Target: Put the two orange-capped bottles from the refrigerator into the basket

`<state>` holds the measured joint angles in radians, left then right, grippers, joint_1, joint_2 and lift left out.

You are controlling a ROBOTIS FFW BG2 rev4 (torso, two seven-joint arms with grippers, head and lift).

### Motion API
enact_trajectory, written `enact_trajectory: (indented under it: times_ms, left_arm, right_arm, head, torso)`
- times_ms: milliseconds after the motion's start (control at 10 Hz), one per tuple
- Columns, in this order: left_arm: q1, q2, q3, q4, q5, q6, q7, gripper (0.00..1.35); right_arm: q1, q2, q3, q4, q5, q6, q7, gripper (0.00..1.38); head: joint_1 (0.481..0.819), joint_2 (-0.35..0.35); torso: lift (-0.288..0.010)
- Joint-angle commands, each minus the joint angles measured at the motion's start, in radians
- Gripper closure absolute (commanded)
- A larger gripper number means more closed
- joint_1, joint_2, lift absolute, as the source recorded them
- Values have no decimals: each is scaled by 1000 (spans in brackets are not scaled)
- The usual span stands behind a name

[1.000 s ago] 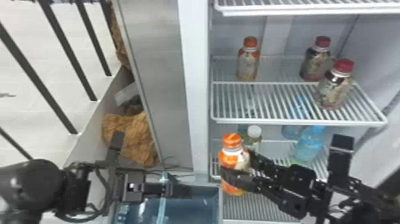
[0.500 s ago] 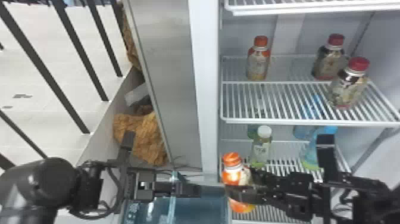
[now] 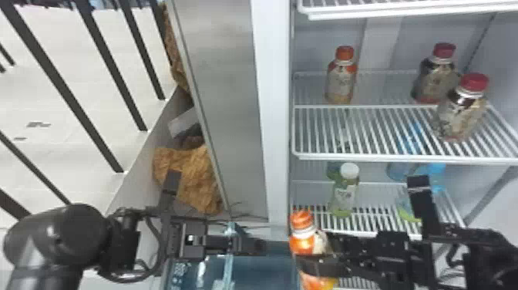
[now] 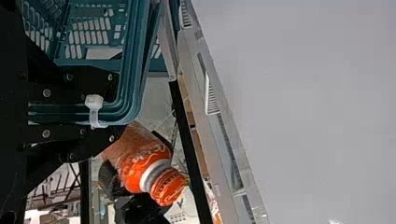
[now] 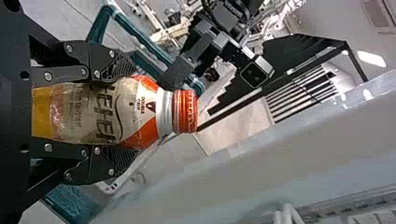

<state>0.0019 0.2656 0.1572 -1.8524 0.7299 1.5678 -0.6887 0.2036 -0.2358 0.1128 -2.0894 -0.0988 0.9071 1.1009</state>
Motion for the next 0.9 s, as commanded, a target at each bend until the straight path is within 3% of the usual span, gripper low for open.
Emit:
enact_trajectory:
  times_ms: [0,600,800]
  left_arm:
    - [-2,0,0,1,0,-7,0,1207]
    - [-46,1,-34,13,18,-27,14,1207]
    - [-56,-2,-49,20,28,-31,20,1207]
  right_arm:
    - [0,-5,1,-23,15,65,22,805]
    - [-110,-10,129,122,49,143,109,805]
    - [-174,-10,180,245,43,151,143,805]
  head:
    - [695,116]
    - [695,140]
    - [695,144]
  torso:
    - [-40]
    - [-40]
    - [-40]
